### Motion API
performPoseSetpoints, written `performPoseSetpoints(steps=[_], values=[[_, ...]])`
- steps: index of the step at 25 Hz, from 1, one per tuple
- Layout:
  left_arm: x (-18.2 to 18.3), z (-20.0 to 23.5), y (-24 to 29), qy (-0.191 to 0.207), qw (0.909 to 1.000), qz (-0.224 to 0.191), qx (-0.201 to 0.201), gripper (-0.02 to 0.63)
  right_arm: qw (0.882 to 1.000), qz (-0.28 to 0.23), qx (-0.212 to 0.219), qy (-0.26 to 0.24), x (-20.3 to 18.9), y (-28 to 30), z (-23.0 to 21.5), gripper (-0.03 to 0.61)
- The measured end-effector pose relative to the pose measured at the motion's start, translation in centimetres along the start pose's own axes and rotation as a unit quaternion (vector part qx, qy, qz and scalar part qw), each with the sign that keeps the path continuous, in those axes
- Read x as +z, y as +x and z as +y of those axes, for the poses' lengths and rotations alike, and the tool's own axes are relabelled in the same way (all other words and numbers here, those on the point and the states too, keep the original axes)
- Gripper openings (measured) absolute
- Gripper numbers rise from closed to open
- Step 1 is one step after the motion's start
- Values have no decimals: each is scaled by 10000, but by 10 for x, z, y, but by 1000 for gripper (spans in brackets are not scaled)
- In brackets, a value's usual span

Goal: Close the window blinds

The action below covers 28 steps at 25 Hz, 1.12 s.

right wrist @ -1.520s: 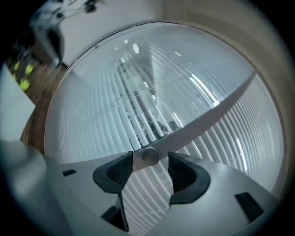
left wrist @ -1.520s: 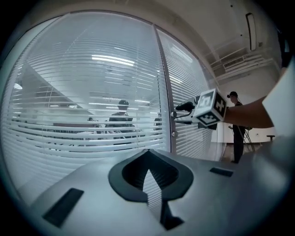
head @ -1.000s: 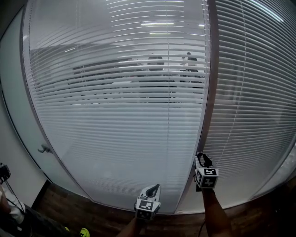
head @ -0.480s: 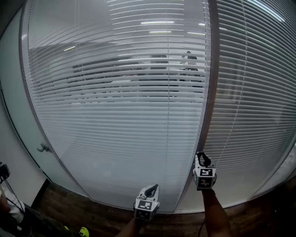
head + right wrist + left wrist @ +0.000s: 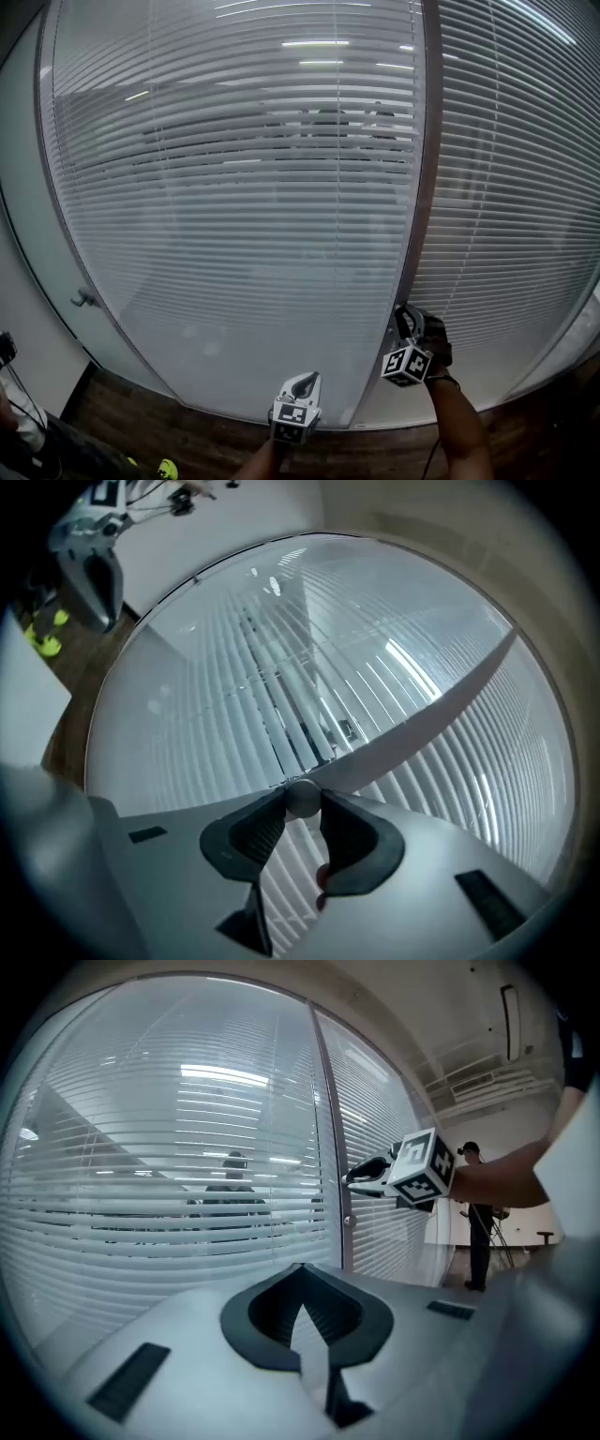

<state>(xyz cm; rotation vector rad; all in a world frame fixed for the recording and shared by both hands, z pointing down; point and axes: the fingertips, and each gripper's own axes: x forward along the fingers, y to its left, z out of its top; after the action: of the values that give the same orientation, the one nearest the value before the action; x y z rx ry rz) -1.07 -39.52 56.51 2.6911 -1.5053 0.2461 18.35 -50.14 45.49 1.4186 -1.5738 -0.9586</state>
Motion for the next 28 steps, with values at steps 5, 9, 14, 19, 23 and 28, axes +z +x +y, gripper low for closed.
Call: performPoseSetpoints(steps=[5,9,14,19,23,28], values=[[2,0,0,4,10000,-4,11,2,9853,28,-43,-1709,-3,0,4,124],[1,2,-1,-1,10000,-9,41,2,9686,11,60,-2484,-4,1,7,124],[1,-1,-5,-66,9999,140,-19,2,9727,106,36,-2317,-4,2,6,124],[3,2,-8,-26,10000,60,44,2,9995,79,92,-309,-2,-2,8,127],[4,-8,-8,-54,9999,151,-34,2,9782,-47,166,2070,2,-10,1,164],[-2,-4,-10,-14,10000,80,54,2,8842,100,179,4666,-3,-10,-10,172]])
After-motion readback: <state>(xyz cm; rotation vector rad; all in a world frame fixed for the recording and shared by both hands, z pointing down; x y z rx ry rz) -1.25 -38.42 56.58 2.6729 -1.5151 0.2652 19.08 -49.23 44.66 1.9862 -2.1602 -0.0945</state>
